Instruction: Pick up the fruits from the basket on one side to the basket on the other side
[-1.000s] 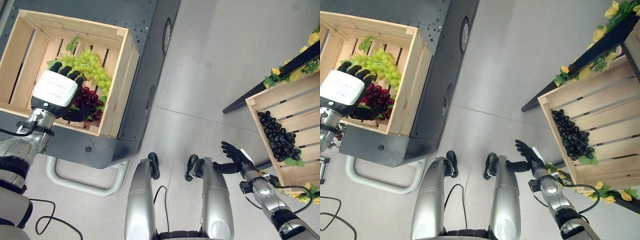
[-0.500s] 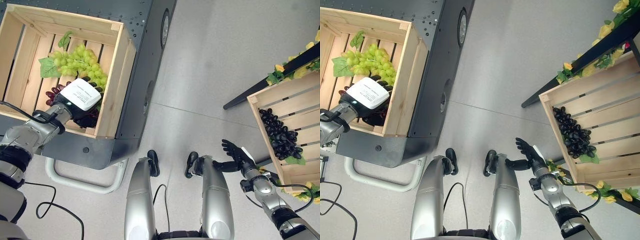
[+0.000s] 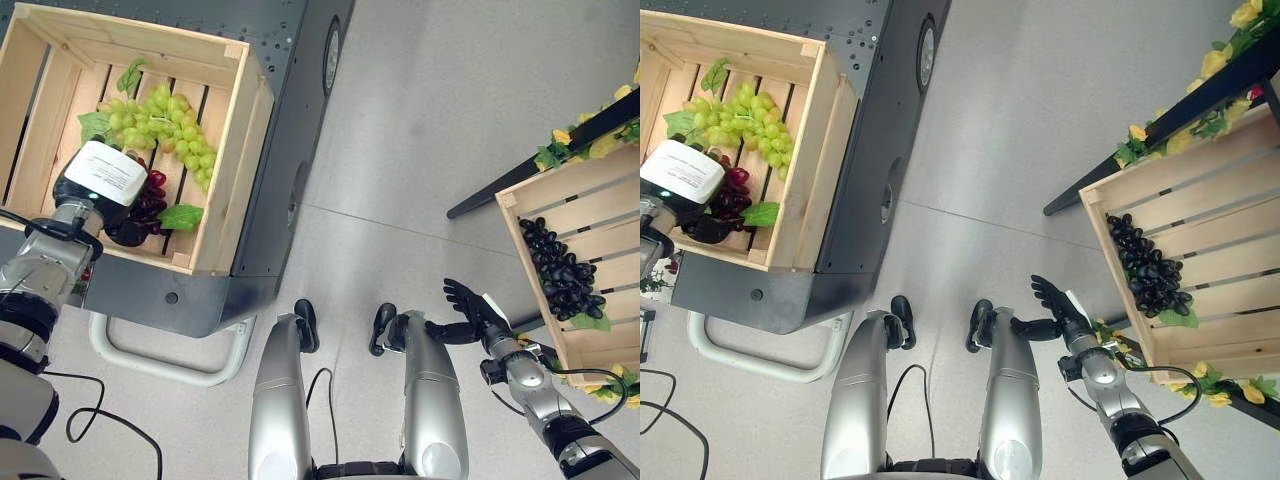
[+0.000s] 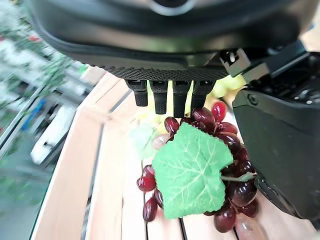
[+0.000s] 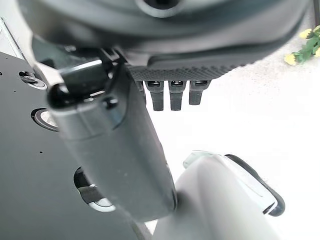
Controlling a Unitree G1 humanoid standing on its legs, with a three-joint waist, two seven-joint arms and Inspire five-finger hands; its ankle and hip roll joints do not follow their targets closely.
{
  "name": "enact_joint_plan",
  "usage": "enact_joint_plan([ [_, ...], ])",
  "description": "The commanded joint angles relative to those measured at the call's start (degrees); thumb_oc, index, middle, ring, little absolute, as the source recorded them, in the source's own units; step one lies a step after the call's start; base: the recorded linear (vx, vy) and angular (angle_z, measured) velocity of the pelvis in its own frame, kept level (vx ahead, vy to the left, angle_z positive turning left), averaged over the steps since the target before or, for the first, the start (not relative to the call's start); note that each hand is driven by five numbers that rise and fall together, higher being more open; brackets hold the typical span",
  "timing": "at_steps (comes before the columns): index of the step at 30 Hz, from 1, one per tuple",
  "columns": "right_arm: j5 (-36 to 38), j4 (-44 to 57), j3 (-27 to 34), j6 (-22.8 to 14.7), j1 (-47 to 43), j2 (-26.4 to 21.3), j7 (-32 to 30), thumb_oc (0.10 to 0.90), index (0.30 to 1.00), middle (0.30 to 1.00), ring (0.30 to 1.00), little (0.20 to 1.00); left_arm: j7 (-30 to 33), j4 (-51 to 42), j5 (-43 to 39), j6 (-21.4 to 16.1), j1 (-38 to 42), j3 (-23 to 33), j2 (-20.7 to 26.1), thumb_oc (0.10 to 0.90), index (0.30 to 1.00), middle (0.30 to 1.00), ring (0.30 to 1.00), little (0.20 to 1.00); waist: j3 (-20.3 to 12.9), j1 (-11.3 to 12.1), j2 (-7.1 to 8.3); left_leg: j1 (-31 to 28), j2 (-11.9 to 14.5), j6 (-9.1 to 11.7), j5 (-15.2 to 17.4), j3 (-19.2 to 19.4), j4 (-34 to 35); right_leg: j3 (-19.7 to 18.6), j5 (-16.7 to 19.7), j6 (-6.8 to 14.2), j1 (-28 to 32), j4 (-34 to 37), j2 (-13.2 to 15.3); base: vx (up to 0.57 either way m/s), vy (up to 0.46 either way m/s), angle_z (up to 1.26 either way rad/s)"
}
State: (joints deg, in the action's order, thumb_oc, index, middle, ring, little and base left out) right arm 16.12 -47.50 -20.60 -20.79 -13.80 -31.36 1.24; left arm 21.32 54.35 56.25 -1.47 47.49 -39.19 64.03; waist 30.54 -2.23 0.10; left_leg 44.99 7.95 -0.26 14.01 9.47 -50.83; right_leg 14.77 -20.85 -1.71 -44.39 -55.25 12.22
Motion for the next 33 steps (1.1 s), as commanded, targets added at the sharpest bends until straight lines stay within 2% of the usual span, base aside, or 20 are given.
enact_joint_plan([
  [1,-2.4,2.1,-0.1,-1.1,2.9,-2.4,-0.2,0.800,0.900,0.900,0.900,0.900,4.8,2.3,-4.8,5.5,2.3,6.6,4.2,0.800,0.900,0.900,0.900,0.900,-0.7,-0.5,-1.20,-5.7,-1.9,-2.5,5.3,4.4,3.8,-1.9,4.3,2.8,2.5,5.3,-0.2,0.00,0.000,0.00],
  [3,-2.3,2.3,-0.3,-1.0,3.0,-2.3,-0.3,0.800,0.900,0.900,0.900,0.900,5.3,2.6,-4.9,5.3,2.2,7.2,4.0,0.800,0.900,0.900,0.900,0.900,-0.7,-0.5,-1.19,-5.7,-1.9,-2.5,5.3,4.4,3.9,-1.9,4.3,2.8,2.5,5.2,-0.2,0.00,0.000,0.00],
  [8,-2.4,2.6,-0.2,-1.2,3.0,-2.4,-0.3,0.800,0.900,0.900,0.900,0.900,4.7,2.9,-4.3,2.2,2.5,7.1,4.2,0.800,0.900,0.900,0.900,0.900,-0.7,-0.5,-1.25,-5.5,-1.9,-2.5,5.3,4.5,4.0,-1.9,4.3,2.8,2.3,5.4,-0.3,0.00,0.000,0.00],
  [9,-2.4,2.9,-0.1,-0.8,3.0,-2.4,-0.5,0.800,0.900,0.900,0.900,0.900,4.1,2.6,-4.1,-0.7,2.5,6.4,3.6,0.800,0.900,0.900,0.900,0.900,-0.7,-0.6,-1.17,-5.3,-1.9,-2.6,5.4,4.5,3.7,-1.9,4.3,2.8,2.0,5.0,-0.3,0.00,0.000,0.00],
  [10,-2.4,2.9,0.0,-0.8,3.0,-2.4,-0.5,0.800,0.900,0.900,0.900,0.900,4.1,2.6,-4.1,-0.7,2.5,6.4,3.6,0.800,0.900,0.900,0.900,0.900,-0.7,-0.6,-1.17,-5.3,-1.9,-2.6,5.4,4.5,3.7,-1.9,4.3,2.8,2.0,5.0,-0.3,0.00,0.000,0.00],
  [12,-2.6,3.0,0.2,-0.8,3.1,-2.3,-0.8,0.800,0.900,0.900,0.900,0.900,3.4,1.9,-3.8,-3.3,1.9,6.0,3.2,0.800,0.900,0.900,0.900,0.900,-0.7,-0.6,-1.15,-5.3,-1.9,-2.6,5.3,4.5,3.9,-1.9,4.3,2.9,1.9,5.1,-0.3,0.00,0.000,0.00],
  [21,-2.7,3.0,0.6,-1.0,3.0,-2.9,-1.0,0.800,0.900,0.900,0.900,0.900,-0.8,1.0,-5.6,-7.1,0.8,4.5,2.1,0.800,0.900,0.900,0.900,0.900,-0.7,-0.6,-0.88,-4.2,-1.7,-2.7,5.1,4.7,4.1,-1.7,4.6,2.9,1.0,5.4,-0.3,0.00,0.000,0.00],
  [24,-2.7,3.3,0.6,-1.0,3.0,-2.9,-1.2,0.800,0.900,0.900,0.900,0.900,-1.8,1.0,-4.9,-6.7,0.6,4.1,1.7,0.800,0.900,0.900,0.900,0.900,-0.7,-0.6,-0.66,-3.6,-1.6,-2.6,5.0,4.7,4.0,-1.6,4.8,3.0,0.4,5.4,-0.4,0.00,0.000,0.00],
  [27,-2.0,4.1,0.7,-1.0,2.8,-3.5,-1.1,0.800,0.900,0.900,0.900,0.900,-4.3,1.0,-4.2,-4.1,0.6,3.2,1.2,0.800,0.900,0.900,0.900,0.900,-0.7,-0.7,-0.29,-2.4,-1.5,-2.6,4.7,4.6,4.0,-1.5,5.1,3.0,-0.6,5.5,-0.4,-0.01,0.010,0.00],
  [31,-1.1,4.8,0.6,-1.5,2.5,-3.9,-1.1,0.800,0.900,0.900,0.900,0.900,-9.8,2.5,-2.4,0.9,0.4,2.4,0.6,0.800,0.900,0.900,0.900,0.900,-0.7,-0.8,0.09,-1.2,-1.4,-2.6,4.6,4.7,4.0,-1.4,5.3,3.0,-1.7,5.5,-0.5,0.00,0.000,0.00],
  [33,-0.1,5.8,0.5,-1.6,2.2,-4.3,-0.7,0.800,0.900,0.900,0.900,0.900,-12.5,4.5,-0.3,6.5,-0.7,1.7,0.0,0.800,0.900,0.900,0.900,0.900,-0.7,-0.8,0.28,-0.2,-1.4,-2.5,4.5,4.6,3.8,-1.3,5.5,3.0,-2.6,5.4,-0.6,-0.01,0.016,-0.01],
])
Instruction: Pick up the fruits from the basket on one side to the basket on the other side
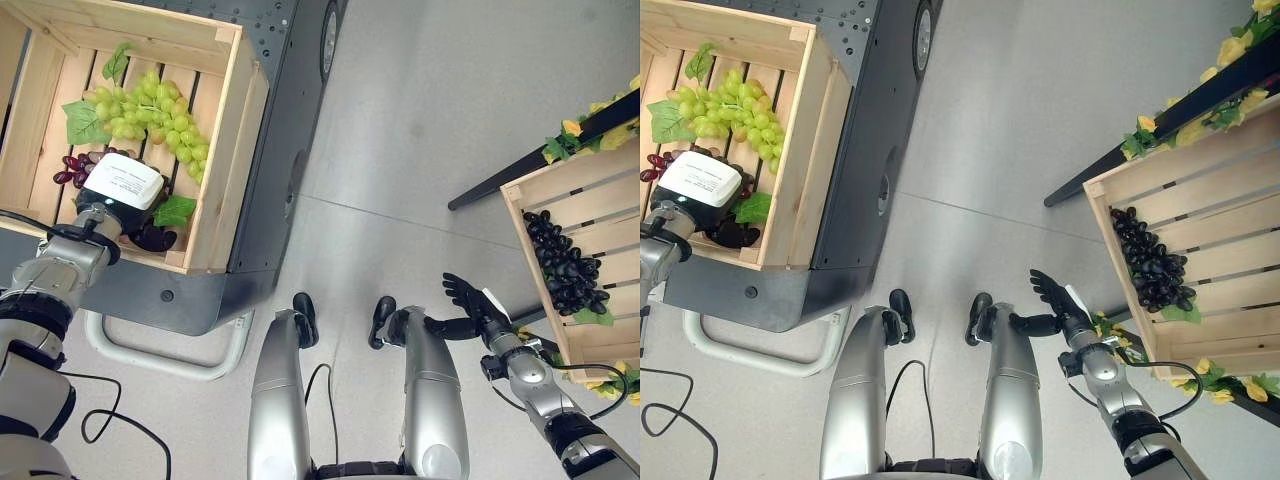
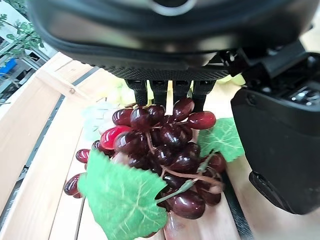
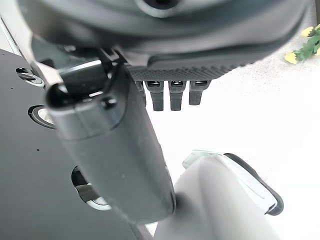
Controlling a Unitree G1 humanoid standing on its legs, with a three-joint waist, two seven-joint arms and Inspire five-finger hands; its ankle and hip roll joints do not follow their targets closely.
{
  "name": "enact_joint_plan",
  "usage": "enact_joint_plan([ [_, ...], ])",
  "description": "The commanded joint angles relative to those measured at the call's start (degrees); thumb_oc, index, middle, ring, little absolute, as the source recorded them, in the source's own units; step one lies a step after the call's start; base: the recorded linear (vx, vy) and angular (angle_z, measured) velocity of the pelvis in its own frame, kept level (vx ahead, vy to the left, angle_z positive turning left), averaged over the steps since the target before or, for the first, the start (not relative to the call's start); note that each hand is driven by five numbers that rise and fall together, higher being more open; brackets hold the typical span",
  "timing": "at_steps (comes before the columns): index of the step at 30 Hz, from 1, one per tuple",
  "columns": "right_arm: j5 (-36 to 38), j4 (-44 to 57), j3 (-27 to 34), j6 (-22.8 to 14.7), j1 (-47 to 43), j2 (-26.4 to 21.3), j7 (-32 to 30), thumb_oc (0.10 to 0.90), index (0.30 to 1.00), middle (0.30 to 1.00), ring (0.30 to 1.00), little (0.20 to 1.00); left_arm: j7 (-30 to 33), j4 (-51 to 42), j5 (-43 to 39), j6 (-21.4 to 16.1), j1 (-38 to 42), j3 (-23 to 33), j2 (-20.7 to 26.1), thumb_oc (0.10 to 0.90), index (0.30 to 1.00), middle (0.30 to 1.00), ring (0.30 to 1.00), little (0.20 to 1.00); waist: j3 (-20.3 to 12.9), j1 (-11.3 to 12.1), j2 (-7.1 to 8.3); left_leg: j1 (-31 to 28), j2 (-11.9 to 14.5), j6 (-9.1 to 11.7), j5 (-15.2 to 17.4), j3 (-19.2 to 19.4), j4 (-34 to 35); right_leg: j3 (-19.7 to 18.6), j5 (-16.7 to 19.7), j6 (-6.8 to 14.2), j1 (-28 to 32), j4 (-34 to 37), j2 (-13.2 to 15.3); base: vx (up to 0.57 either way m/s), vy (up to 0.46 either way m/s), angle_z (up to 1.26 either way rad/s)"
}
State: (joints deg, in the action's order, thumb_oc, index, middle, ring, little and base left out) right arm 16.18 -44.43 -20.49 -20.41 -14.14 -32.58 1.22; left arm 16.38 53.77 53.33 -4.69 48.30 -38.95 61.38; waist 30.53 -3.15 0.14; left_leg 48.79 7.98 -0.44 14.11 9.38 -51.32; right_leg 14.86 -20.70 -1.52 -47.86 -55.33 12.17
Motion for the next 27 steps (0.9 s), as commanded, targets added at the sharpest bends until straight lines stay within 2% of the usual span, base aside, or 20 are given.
enact_joint_plan([
  [1,0.1,3.1,0.3,-2.0,2.5,-3.3,-0.6,0.800,0.900,0.900,0.900,0.900,-8.7,5.8,3.5,12.3,-2.0,1.6,2.4,0.800,0.900,0.900,0.900,0.900,-0.7,0.1,0.33,-3.8,-1.4,-2.3,4.3,4.7,4.2,-1.4,5.4,2.8,0.7,5.5,-0.5,0.00,0.000,0.00],
  [2,0.2,3.3,0.2,-2.0,2.4,-3.4,-0.5,0.800,0.900,0.900,0.900,0.900,-9.7,6.2,4.4,13.3,-2.2,1.7,2.2,0.800,0.900,0.900,0.900,0.900,-0.7,0.1,0.37,-3.6,-1.4,-2.3,4.3,4.7,4.2,-1.4,5.4,2.7,0.5,5.4,-0.5,0.00,0.000,0.00],
  [4,0.8,3.6,-0.2,-2.3,2.1,-3.6,-0.5,0.800,0.900,0.900,0.900,0.900,-12.5,8.2,6.5,18.1,-3.0,1.5,1.8,0.800,0.900,0.900,0.900,0.900,-0.7,0.0,0.39,-3.1,-1.4,-2.2,4.2,4.7,4.1,-1.4,5.5,2.7,0.1,5.4,-0.5,-0.02,0.018,-0.02],
  [5,1.4,4.3,-0.8,-2.0,1.4,-4.1,-0.6,0.800,0.900,0.900,0.900,0.900,-13.9,9.6,6.7,21.9,-3.7,1.4,1.2,0.800,0.900,0.900,0.900,0.900,-0.7,0.0,0.28,-2.9,-1.4,-2.0,4.0,4.7,4.3,-1.3,5.5,2.6,0.0,5.7,-0.5,-0.03,0.036,-0.05],
  [8,2.4,4.8,-1.2,-1.8,0.5,-4.5,-0.4,0.800,0.900,0.900,0.900,0.900,-15.5,11.0,8.3,28.2,-4.8,1.6,-0.1,0.800,0.900,0.900,0.900,0.900,-0.7,0.1,0.10,-2.6,-1.5,-1.8,3.7,4.6,4.6,-1.3,5.5,2.4,-0.2,5.8,-0.4,-0.03,0.017,-0.06],
  [10,2.6,4.7,-1.4,-1.9,0.1,-4.6,-0.4,0.800,0.900,0.900,0.900,0.900,-15.1,11.5,7.9,30.3,-4.9,1.7,-0.3,0.800,0.900,0.900,0.900,0.900,-0.7,0.2,0.02,-2.6,-1.6,-1.7,3.7,4.6,4.7,-1.2,5.4,2.4,-0.2,5.8,-0.4,-0.02,-0.003,-0.02],
  [11,3.1,4.3,-1.6,-2.1,-0.5,-4.7,-0.2,0.800,0.900,0.900,0.900,0.900,-13.5,11.6,7.3,32.5,-5.2,2.4,-0.9,0.607,0.611,0.611,0.611,0.611,-0.7,0.3,-0.04,-2.5,-1.6,-1.6,3.6,4.5,4.8,-1.2,5.3,2.2,-0.3,5.8,-0.4,-0.03,-0.008,-0.03],
  [12,3.2,4.2,-1.7,-2.1,-0.7,-4.7,-0.2,0.800,0.900,0.900,0.900,0.900,-13.3,11.7,7.5,32.8,-5.2,2.5,-1.1,0.425,0.338,0.338,0.338,0.338,-0.7,0.3,-0.04,-2.5,-1.7,-1.6,3.6,4.5,4.8,-1.2,5.3,2.2,-0.3,5.8,-0.4,-0.04,-0.026,-0.02],
  [13,3.5,4.1,-2.0,-2.0,-1.1,-4.7,-0.2,0.800,0.900,0.900,0.900,0.900,-12.6,12.2,7.5,33.3,-5.1,2.8,-1.5,0.400,0.300,0.300,0.300,0.300,-0.7,0.4,0.06,-2.7,-1.7,-1.6,3.5,4.5,5.1,-1.1,5.2,2.1,-0.1,5.9,-0.4,-0.03,-0.030,-0.01],
  [19,3.9,3.9,-1.7,-2.0,-1.1,-4.8,-0.4,0.800,0.900,0.900,0.900,0.900,-7.5,12.1,3.4,31.1,-5.7,4.2,-1.3,0.400,0.300,0.300,0.300,0.300,-0.7,0.5,-0.11,-3.2,-1.9,-1.4,3.2,4.4,5.7,-1.0,5.2,2.0,0.6,6.5,-0.6,-0.02,-0.026,0.03],
  [21,4.2,3.6,-1.5,-1.9,-1.0,-5.0,-0.3,0.800,0.900,0.900,0.900,0.900,-3.5,11.1,2.3,28.6,-5.8,4.7,-1.2,0.400,0.300,0.300,0.300,0.300,-0.7,0.5,-0.30,-3.8,-1.9,-1.4,3.2,4.4,5.8,-1.0,5.1,2.0,1.1,6.6,-0.7,-0.01,-0.025,0.08],
  [27,4.2,4.1,-1.0,-2.7,0.1,-4.9,0.3,0.800,0.900,0.900,0.900,0.900,2.4,7.3,-0.1,23.9,-5.7,5.9,-0.4,0.400,0.300,0.300,0.300,0.300,-0.7,0.4,-0.70,-5.6,-2.0,-1.3,3.1,4.6,6.4,-1.3,5.3,2.3,2.5,7.1,-0.8,0.00,-0.015,0.01],
])
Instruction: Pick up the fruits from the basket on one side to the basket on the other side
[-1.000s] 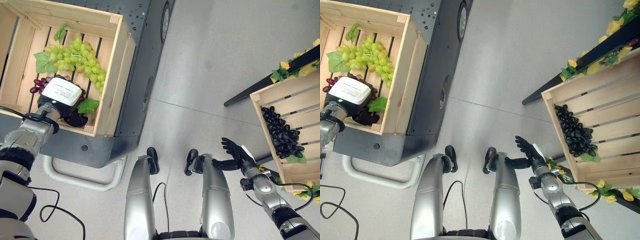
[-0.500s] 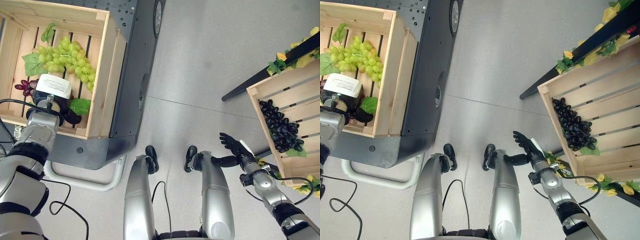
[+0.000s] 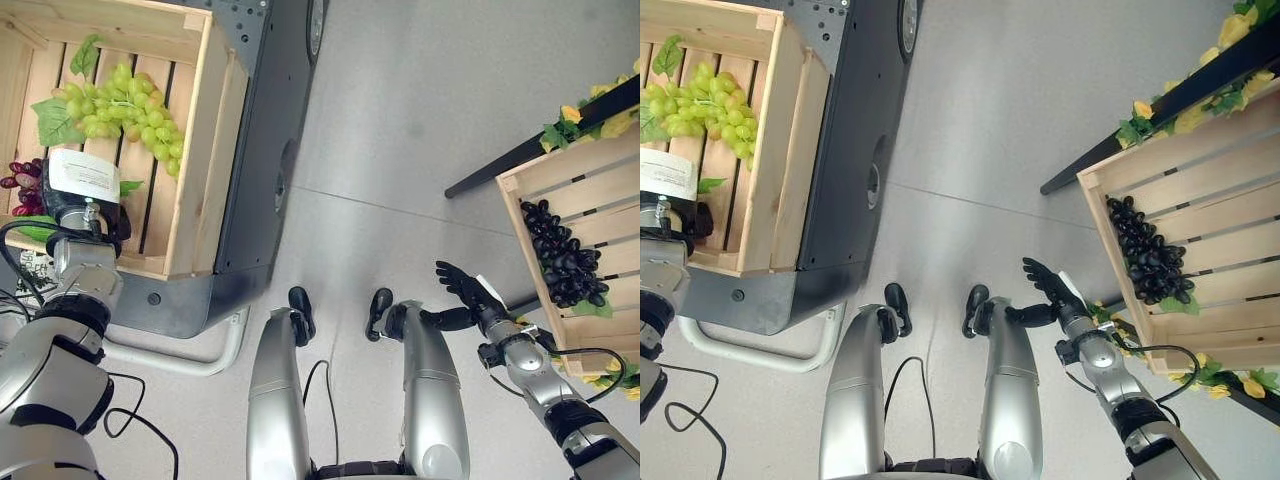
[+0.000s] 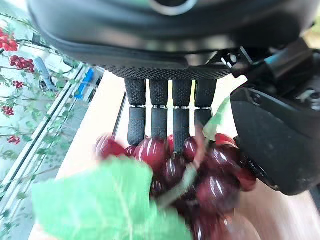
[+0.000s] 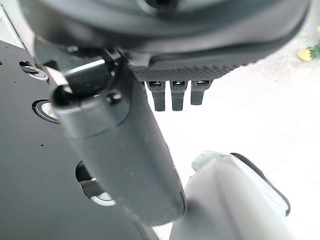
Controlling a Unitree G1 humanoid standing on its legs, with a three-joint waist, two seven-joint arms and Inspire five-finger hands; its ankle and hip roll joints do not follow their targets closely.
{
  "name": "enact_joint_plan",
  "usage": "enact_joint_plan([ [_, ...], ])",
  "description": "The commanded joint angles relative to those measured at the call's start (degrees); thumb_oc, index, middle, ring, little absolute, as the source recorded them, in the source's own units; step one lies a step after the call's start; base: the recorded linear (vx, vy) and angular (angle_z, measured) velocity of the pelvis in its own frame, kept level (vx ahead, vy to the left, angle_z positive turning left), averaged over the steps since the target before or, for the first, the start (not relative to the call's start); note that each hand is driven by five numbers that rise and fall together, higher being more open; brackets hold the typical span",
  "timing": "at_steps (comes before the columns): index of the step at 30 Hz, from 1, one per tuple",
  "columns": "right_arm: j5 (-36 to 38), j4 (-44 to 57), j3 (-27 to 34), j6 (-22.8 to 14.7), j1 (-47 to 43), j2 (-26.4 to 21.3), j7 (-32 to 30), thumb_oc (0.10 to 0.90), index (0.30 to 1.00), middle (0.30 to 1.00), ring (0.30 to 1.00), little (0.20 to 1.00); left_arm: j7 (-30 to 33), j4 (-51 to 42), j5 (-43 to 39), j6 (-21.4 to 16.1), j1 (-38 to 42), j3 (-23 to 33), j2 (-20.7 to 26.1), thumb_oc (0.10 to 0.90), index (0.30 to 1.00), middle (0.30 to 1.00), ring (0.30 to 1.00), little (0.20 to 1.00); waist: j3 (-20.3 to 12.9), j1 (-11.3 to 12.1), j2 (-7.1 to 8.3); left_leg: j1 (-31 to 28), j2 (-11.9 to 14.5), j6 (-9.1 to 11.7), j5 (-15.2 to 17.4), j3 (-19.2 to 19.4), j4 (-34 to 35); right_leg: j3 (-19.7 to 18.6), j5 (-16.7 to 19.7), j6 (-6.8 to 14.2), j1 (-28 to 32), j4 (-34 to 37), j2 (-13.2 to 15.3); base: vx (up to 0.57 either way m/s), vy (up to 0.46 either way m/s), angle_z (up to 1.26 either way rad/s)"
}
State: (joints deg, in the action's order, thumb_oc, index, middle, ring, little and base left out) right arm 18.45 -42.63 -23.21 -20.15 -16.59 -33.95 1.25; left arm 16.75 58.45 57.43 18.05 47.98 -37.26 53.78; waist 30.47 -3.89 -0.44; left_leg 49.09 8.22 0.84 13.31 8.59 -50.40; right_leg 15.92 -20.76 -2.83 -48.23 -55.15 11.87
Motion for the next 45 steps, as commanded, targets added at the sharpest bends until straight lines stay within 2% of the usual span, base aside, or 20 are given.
enact_joint_plan([
  [1,1.8,2.5,1.7,-3.0,2.8,-3.3,0.2,0.800,0.900,0.900,0.900,0.900,4.8,1.0,-6.6,-1.0,-5.2,4.7,7.5,0.400,0.300,0.300,0.300,0.300,-0.7,1.1,-0.21,-6.6,-2.3,-2.6,3.8,5.4,5.9,-2.5,5.4,3.6,3.5,7.2,-0.6,0.00,0.000,0.00],
  [2,1.8,2.5,1.7,-3.0,2.8,-3.3,0.2,0.800,0.900,0.900,0.900,0.900,5.4,0.9,-7.3,-1.4,-5.3,4.8,7.5,0.400,0.300,0.300,0.300,0.300,-0.7,1.1,-0.21,-6.7,-2.3,-2.6,3.8,5.4,5.9,-2.5,5.4,3.6,3.6,7.3,-0.6,0.00,-0.036,-0.02],
  [4,1.8,2.7,1.9,-2.8,3.3,-3.0,0.1,0.800,0.900,0.900,0.900,0.900,10.8,-1.2,-19.0,-5.9,-4.6,5.9,8.1,0.400,0.300,0.300,0.300,0.300,-0.7,1.1,-0.28,-8.3,-2.5,-2.6,3.7,5.5,6.5,-2.5,5.4,3.7,5.1,7.7,-0.8,0.00,-0.046,0.02],
  [6,1.7,2.7,1.9,-2.9,3.5,-2.8,0.2,0.800,0.900,0.900,0.900,0.900,12.4,-1.8,-25.1,-8.6,-4.6,7.5,8.0,0.400,0.300,0.300,0.300,0.300,-0.7,1.1,-0.30,-9.0,-2.7,-2.6,3.7,5.3,6.8,-2.7,5.3,3.8,5.6,7.7,-0.8,0.00,-0.038,0.04],
  [7,1.3,2.7,1.9,-2.8,3.8,-2.2,0.0,0.800,0.900,0.900,0.900,0.900,14.2,-2.4,-33.2,-12.0,-4.6,9.5,7.7,0.400,0.300,0.300,0.300,0.300,-0.7,1.1,-0.30,-10.4,-2.9,-2.6,3.6,5.3,7.3,-2.8,5.2,3.9,6.8,8.0,-1.0,0.01,-0.044,0.03],
  [9,1.0,2.5,2.0,-2.9,4.5,-1.5,-0.1,0.800,0.900,0.900,0.900,0.900,15.2,-3.2,-41.3,-15.2,-5.0,12.9,7.1,0.400,0.300,0.300,0.300,0.300,-0.7,1.2,-0.22,-11.9,-3.2,-2.7,3.5,5.1,7.8,-3.0,5.1,3.9,8.1,8.2,-1.1,0.01,-0.041,0.01],
  [10,0.9,2.5,2.0,-3.0,4.6,-1.3,-0.2,0.800,0.900,0.900,0.900,0.900,15.1,-3.3,-43.2,-15.9,-5.2,13.6,7.1,0.400,0.300,0.300,0.300,0.300,-0.7,1.2,-0.22,-12.1,-3.2,-2.7,3.5,5.0,7.8,-3.1,5.0,3.9,8.4,8.2,-1.1,0.02,-0.033,0.00],
  [11,0.2,2.3,2.1,-2.9,5.1,-0.6,-0.3,0.800,0.900,0.900,0.900,0.900,14.2,-3.7,-49.7,-18.1,-5.9,17.2,6.4,0.400,0.300,0.300,0.300,0.300,-0.7,1.3,-0.14,-13.8,-3.5,-2.7,3.4,4.9,8.5,-3.1,4.9,4.0,9.8,8.6,-1.2,0.00,0.000,0.00],
  [12,0.0,2.2,2.1,-3.0,5.2,-0.5,-0.3,0.800,0.900,0.900,0.900,0.900,13.8,-3.8,-51.1,-18.4,-6.1,18.0,6.2,0.400,0.300,0.300,0.300,0.300,-0.7,1.2,-0.12,-14.1,-3.5,-2.7,3.4,4.9,8.6,-3.2,4.9,4.0,10.2,8.7,-1.2,0.04,-0.032,0.01],
  [14,-1.4,2.5,2.1,-2.8,6.5,1.1,-1.4,0.800,0.900,0.900,0.900,0.900,10.9,-5.0,-63.3,-21.5,-7.9,24.7,4.1,0.400,0.300,0.300,0.300,0.300,-0.7,1.3,0.08,-16.7,-4.0,-2.9,3.5,4.4,9.4,-3.4,4.7,4.1,12.6,9.5,-1.3,0.04,-0.029,0.01],
  [18,-3.8,3.1,2.2,-2.2,8.2,3.4,-2.6,0.800,0.900,0.900,0.900,0.900,6.4,-7.2,-77.6,-24.2,-10.3,32.8,0.6,0.400,0.300,0.300,0.300,0.300,-0.7,1.2,0.35,-20.7,-4.4,-3.5,3.8,4.0,10.2,-3.6,4.3,4.2,16.2,9.8,-1.1,0.06,-0.020,0.01],
  [21,-5.0,3.7,2.3,-1.4,9.0,4.5,-2.6,0.800,0.900,0.900,0.900,0.900,5.2,-9.0,-86.2,-24.8,-11.1,35.9,-1.3,0.400,0.300,0.300,0.300,0.300,-0.7,1.1,0.43,-22.5,-4.5,-3.7,3.9,3.9,10.6,-3.6,4.3,4.2,17.9,10.2,-1.0,0.06,-0.008,0.02],
  [28,-5.8,5.6,1.4,-1.1,10.1,6.2,-2.4,0.800,0.900,0.900,0.900,0.900,5.5,-11.8,-100.9,-26.2,-11.1,38.7,-5.0,0.400,0.300,0.300,0.300,0.300,-1.5,0.8,0.65,-24.4,-4.6,-4.6,4.7,3.9,10.4,-3.5,4.0,4.0,19.5,9.9,-0.6,0.04,-0.016,0.02],
  [32,-6.2,6.5,1.1,-0.7,10.5,6.7,-2.2,0.800,0.900,0.900,0.900,0.900,6.0,-12.5,-106.0,-27.0,-11.2,39.4,-6.2,0.400,0.300,0.300,0.300,0.300,-1.7,0.6,0.71,-25.2,-4.7,-4.7,4.7,3.9,10.6,-3.5,4.0,4.0,20.2,10.2,-0.6,0.01,-0.002,0.00],
  [37,-5.8,8.5,0.5,-1.9,11.5,7.0,-2.2,0.800,0.900,0.900,0.900,0.900,4.8,-14.1,-115.6,-28.0,-10.8,39.9,-7.5,0.400,0.300,0.300,0.300,0.300,-2.1,0.2,0.69,-26.6,-4.9,-4.9,4.7,4.0,11.4,-3.5,4.3,4.1,21.7,11.3,-0.6,0.00,0.000,0.00],
  [41,-5.8,8.5,0.5,-1.9,11.5,7.0,-2.2,0.800,0.900,0.900,0.900,0.900,4.8,-14.1,-115.6,-28.0,-10.8,39.9,-7.5,0.400,0.300,0.300,0.300,0.300,-2.1,0.2,0.69,-26.6,-4.9,-4.9,4.7,4.0,11.4,-3.5,4.3,4.1,21.7,11.3,-0.6,0.00,0.000,0.00],
  [42,-6.5,11.7,-0.6,-4.1,11.7,6.9,-1.7,0.800,0.900,0.900,0.900,0.900,3.5,-15.7,-119.8,-29.0,-10.5,39.8,-8.0,0.400,0.300,0.300,0.300,0.300,-2.9,-0.1,0.48,-28.5,-5.4,-4.9,4.6,4.0,12.8,-3.6,4.6,4.3,23.4,12.9,-0.5,0.02,-0.034,-0.01],
  [45,-6.8,13.8,-1.6,-5.0,11.8,7.0,-2.1,0.800,0.900,0.900,0.900,0.900,2.9,-16.9,-120.5,-29.7,-10.3,39.6,-8.4,0.400,0.300,0.300,0.300,0.300,-3.7,-0.1,0.26,-30.1,-5.6,-4.8,4.4,4.0,14.2,-3.4,4.9,4.5,25.1,14.5,-0.4,0.01,-0.015,0.00],
])
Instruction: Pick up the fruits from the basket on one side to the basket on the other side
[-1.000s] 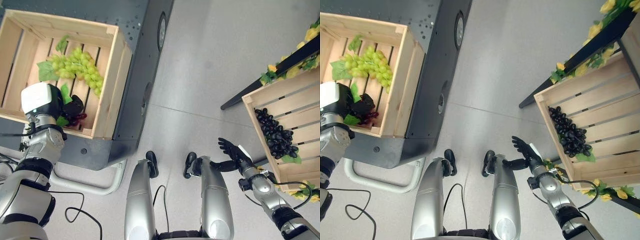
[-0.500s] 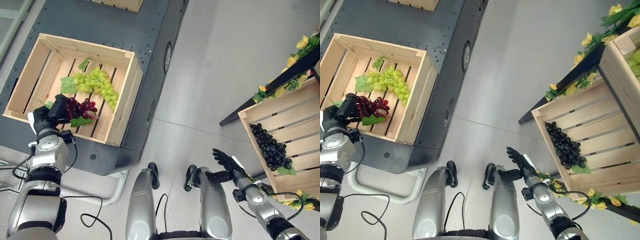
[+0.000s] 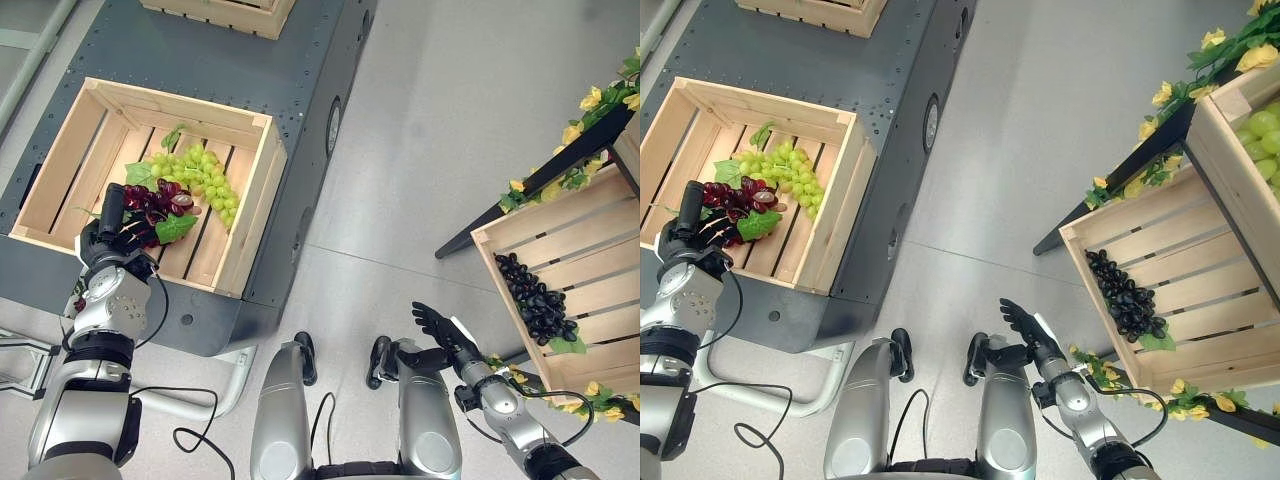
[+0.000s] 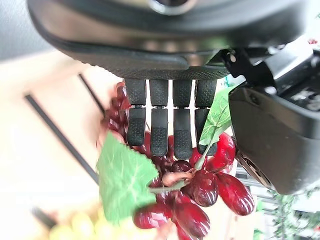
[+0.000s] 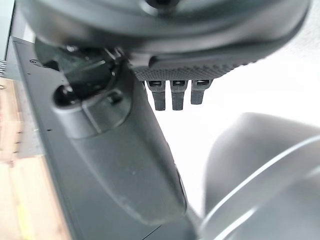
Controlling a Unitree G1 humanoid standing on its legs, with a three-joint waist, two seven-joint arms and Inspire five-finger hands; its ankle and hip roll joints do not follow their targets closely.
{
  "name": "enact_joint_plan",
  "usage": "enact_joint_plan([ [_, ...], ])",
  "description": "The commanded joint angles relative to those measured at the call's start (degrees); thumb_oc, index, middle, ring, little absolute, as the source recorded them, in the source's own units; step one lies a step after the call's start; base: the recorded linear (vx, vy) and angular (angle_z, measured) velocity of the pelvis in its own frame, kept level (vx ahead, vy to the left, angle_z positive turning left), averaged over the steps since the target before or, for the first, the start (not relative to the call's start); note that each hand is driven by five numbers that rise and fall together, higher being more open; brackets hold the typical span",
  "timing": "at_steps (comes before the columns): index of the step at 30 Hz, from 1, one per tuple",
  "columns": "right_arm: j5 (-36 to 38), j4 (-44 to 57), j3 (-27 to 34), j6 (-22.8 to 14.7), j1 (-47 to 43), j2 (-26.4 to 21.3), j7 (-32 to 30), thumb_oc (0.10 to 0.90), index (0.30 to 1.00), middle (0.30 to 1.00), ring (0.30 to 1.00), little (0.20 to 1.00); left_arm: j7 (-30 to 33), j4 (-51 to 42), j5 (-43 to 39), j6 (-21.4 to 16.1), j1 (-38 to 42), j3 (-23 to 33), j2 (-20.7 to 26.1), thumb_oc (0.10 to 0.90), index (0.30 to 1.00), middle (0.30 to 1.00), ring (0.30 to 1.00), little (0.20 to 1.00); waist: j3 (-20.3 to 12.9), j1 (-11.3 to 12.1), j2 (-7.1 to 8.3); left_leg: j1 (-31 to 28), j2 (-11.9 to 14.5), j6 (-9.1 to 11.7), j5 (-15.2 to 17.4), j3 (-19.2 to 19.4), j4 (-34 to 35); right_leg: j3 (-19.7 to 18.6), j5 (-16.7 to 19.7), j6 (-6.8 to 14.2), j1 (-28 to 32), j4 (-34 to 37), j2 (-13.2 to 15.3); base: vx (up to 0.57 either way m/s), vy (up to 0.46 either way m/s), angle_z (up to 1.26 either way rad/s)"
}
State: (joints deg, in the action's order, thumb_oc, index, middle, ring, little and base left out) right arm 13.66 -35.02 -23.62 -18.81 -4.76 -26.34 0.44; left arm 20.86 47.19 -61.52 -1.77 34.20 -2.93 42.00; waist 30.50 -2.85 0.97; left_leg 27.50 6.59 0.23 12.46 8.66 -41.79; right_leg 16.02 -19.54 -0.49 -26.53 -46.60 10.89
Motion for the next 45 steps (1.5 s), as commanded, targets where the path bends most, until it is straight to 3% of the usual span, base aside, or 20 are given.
enact_joint_plan([
  [1,-1.8,6.8,-1.5,-6.7,0.0,-0.6,-1.4,0.800,0.900,0.900,0.900,0.900,-1.2,-6.1,-2.3,-9.9,3.4,5.2,3.4,0.400,0.300,0.300,0.300,0.300,-4.1,-1.1,-1.27,-9.1,-4.1,-4.2,5.1,3.8,6.1,-3.5,3.7,2.2,4.0,6.5,0.6,0.00,0.000,0.00],
  [13,-1.8,11.7,-3.8,-8.6,0.1,-0.1,-3.1,0.800,0.900,0.900,0.900,0.900,-4.3,-7.9,-5.9,-10.4,3.3,5.3,3.6,0.400,0.300,0.300,0.300,0.300,-9.6,-0.9,-2.31,-18.1,-6.1,-2.6,3.1,3.4,14.8,-2.6,4.7,2.9,14.6,16.9,-0.2,0.03,-0.040,-0.02],
  [21,-0.2,12.7,-4.0,-9.4,0.1,0.4,-2.9,0.800,0.900,0.900,0.900,0.900,-7.5,-9.5,-4.3,-8.4,3.0,4.4,3.4,0.400,0.300,0.300,0.300,0.300,-14.3,-0.5,-3.46,-24.8,-7.1,-1.2,1.0,2.7,22.6,-1.4,6.0,3.0,23.1,26.4,-1.4,0.06,-0.042,-0.01],
  [27,5.1,15.1,-4.7,-9.3,-1.1,1.7,-1.6,0.800,0.900,0.900,0.900,0.900,-10.0,-11.5,-2.2,-6.2,2.7,2.8,2.7,0.400,0.300,0.300,0.300,0.300,-18.2,0.2,-4.27,-29.2,-7.8,-0.1,-1.5,1.7,29.8,-0.6,8.5,3.7,28.3,34.0,-2.6,0.03,-0.067,0.03],
  [37,15.6,18.6,-6.5,-3.2,-11.3,5.5,0.1,0.800,0.900,0.900,0.900,0.900,-11.1,-12.7,-0.6,-3.2,10.3,-3.1,2.4,0.400,0.300,0.300,0.300,0.300,-22.4,1.8,-5.37,-33.1,-7.3,1.0,-6.4,0.8,39.7,1.0,13.5,4.4,33.2,43.9,-3.9,-0.03,-0.093,0.08],
  [45,19.3,16.2,-8.1,2.5,-21.1,9.8,-3.0,0.800,0.900,0.900,0.900,0.900,-12.6,-10.1,-1.4,-0.4,17.5,-8.8,-0.2,0.400,0.300,0.300,0.300,0.300,-24.5,3.4,-5.41,-34.0,-6.9,1.9,-9.1,-1.0,44.5,2.6,14.8,4.3,35.0,47.7,-4.8,-0.02,-0.092,0.04],
])
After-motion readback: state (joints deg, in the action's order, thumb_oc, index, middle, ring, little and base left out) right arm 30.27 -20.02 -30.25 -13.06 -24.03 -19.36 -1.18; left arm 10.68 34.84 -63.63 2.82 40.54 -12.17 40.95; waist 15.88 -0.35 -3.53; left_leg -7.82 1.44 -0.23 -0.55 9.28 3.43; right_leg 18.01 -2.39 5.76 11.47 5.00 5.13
